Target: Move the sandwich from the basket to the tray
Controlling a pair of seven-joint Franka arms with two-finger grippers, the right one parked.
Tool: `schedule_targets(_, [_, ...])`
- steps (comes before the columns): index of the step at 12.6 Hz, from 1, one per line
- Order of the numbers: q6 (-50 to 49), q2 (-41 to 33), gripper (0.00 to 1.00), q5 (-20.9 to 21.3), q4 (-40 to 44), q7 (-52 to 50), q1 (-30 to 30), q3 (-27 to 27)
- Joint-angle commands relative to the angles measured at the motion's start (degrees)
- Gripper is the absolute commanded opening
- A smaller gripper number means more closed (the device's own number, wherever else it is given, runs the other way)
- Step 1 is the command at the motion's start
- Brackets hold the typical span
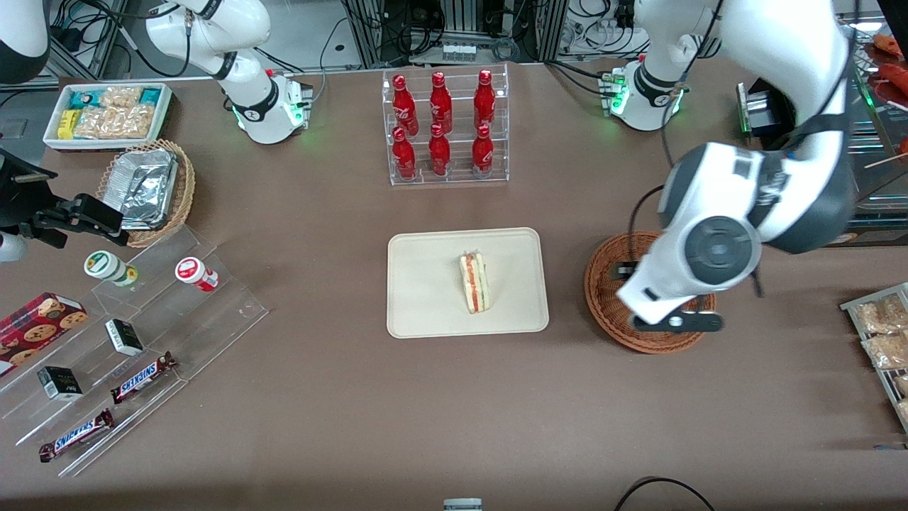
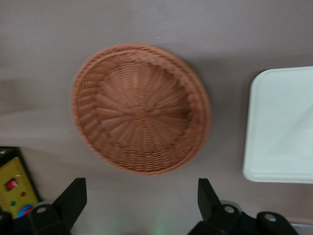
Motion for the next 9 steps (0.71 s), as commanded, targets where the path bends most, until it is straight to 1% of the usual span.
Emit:
schedule_targets(1, [-0.11,-6.79,1.0,-2.55,-6.29,8.79,4.76,-0.56])
schedule_targets(3, [-0.47,-10.48,1.0,-2.91,-9.0,13.47,7.93,-0.56])
schedule_targets(5, [-1.34,-13.3,1.0,-3.09,-10.33,13.58,8.55,-0.47])
schedule_targets(6, [-3.35,-14.79,1.0,-3.0,-10.33,13.58,9.34,-0.47])
schedule_targets(8, [-6.87,-18.48,1.0,-3.0,-10.33,13.58,12.84,-0.91])
schedule_targets(9, [-8.1,-20.15,1.0,-3.0,-10.16,13.58,13.38,-0.91])
